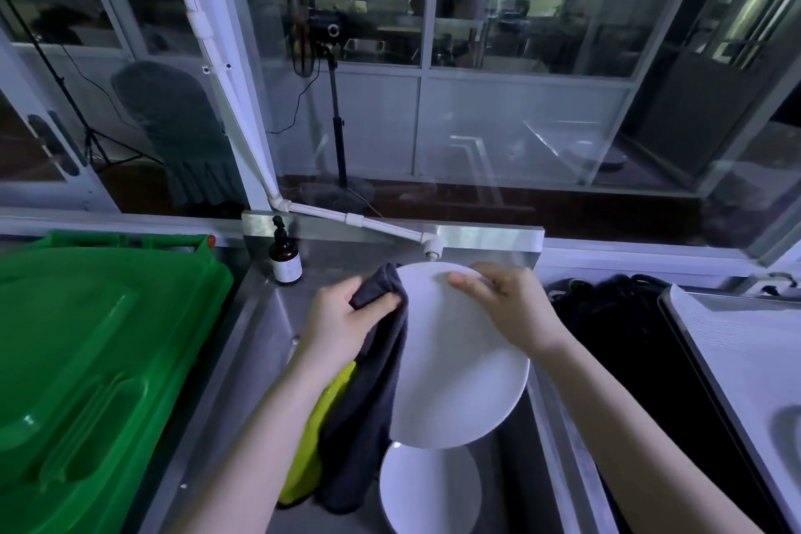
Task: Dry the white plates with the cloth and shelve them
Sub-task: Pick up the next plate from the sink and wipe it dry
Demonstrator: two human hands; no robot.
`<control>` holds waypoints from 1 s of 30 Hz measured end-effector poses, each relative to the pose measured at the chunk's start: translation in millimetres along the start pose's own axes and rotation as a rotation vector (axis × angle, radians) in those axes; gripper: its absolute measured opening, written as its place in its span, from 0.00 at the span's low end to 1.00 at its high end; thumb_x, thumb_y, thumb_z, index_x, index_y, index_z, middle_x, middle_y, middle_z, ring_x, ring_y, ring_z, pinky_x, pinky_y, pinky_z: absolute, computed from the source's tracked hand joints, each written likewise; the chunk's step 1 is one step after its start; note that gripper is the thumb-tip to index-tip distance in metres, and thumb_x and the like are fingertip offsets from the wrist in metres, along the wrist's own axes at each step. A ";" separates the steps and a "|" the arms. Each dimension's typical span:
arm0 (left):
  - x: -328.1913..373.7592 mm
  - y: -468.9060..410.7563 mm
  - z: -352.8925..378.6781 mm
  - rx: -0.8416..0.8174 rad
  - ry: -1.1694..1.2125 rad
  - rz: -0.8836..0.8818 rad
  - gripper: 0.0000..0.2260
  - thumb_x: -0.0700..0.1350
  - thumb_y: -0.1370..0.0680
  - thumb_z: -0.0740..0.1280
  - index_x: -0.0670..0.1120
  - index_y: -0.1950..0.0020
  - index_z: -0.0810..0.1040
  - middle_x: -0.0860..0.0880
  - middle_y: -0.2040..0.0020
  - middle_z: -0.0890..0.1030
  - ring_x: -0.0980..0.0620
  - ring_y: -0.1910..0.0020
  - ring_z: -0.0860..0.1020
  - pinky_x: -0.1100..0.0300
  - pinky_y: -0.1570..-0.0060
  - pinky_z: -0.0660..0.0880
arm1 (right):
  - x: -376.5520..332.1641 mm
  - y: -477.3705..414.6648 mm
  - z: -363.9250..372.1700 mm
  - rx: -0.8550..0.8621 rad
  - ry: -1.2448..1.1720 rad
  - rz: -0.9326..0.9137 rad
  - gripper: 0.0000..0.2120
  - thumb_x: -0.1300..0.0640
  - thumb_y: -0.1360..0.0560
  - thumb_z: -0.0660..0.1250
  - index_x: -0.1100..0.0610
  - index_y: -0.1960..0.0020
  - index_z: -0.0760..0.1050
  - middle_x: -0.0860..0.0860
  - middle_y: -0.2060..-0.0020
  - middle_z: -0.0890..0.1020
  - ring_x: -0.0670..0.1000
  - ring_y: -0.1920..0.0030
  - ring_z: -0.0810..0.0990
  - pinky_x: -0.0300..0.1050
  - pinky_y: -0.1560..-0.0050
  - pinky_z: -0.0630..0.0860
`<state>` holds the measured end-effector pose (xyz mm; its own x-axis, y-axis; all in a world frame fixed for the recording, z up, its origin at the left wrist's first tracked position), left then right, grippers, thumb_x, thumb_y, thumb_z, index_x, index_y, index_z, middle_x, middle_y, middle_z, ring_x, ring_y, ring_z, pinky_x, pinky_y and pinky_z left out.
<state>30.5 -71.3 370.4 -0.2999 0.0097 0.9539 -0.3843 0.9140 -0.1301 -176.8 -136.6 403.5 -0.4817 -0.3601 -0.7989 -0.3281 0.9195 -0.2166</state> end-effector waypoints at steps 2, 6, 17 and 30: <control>-12.9 4.5 -0.9 0.136 0.128 -0.133 0.07 0.46 0.25 0.73 0.45 0.60 0.80 0.50 0.66 0.83 0.56 0.64 0.80 0.62 0.63 0.74 | 10.3 7.0 3.0 0.188 -0.239 0.160 0.23 0.48 0.22 0.69 0.65 0.66 0.71 0.50 0.71 0.67 0.47 0.69 0.65 0.44 0.67 0.61; -35.3 16.5 0.6 0.181 0.401 -0.331 0.04 0.43 0.24 0.72 0.45 0.57 0.82 0.50 0.61 0.86 0.56 0.60 0.84 0.68 0.66 0.76 | 21.3 20.8 18.1 0.320 -0.423 0.312 0.26 0.46 0.21 0.67 0.72 0.58 0.70 0.54 0.68 0.70 0.50 0.66 0.68 0.47 0.61 0.63; -4.9 -6.1 -9.4 -0.113 -0.082 -0.001 0.12 0.41 0.29 0.76 0.47 0.68 0.75 0.58 0.75 0.75 0.65 0.73 0.70 0.72 0.72 0.65 | -3.4 3.3 19.4 -0.023 0.079 -0.111 0.24 0.47 0.22 0.69 0.65 0.65 0.70 0.52 0.72 0.66 0.46 0.69 0.63 0.46 0.67 0.59; -23.8 6.6 -2.0 0.358 0.332 -0.292 0.08 0.47 0.25 0.73 0.45 0.62 0.80 0.53 0.68 0.82 0.59 0.66 0.80 0.62 0.64 0.75 | 24.4 15.4 17.4 0.248 -0.504 0.271 0.06 0.54 0.25 0.74 0.52 0.49 0.80 0.48 0.58 0.86 0.48 0.57 0.83 0.44 0.57 0.77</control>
<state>36.8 -64.7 347.4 0.1318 -0.0430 0.9903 -0.6996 0.7038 0.1237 -179.5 -128.5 371.0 -0.0588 -0.0459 -0.9972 -0.0202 0.9988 -0.0448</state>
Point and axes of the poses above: each hand's wrist, its own y-axis away from the middle knuckle, its own z-axis out of the palm, x = y × z, the point moved 2 cm from there along -y, towards the middle knuckle
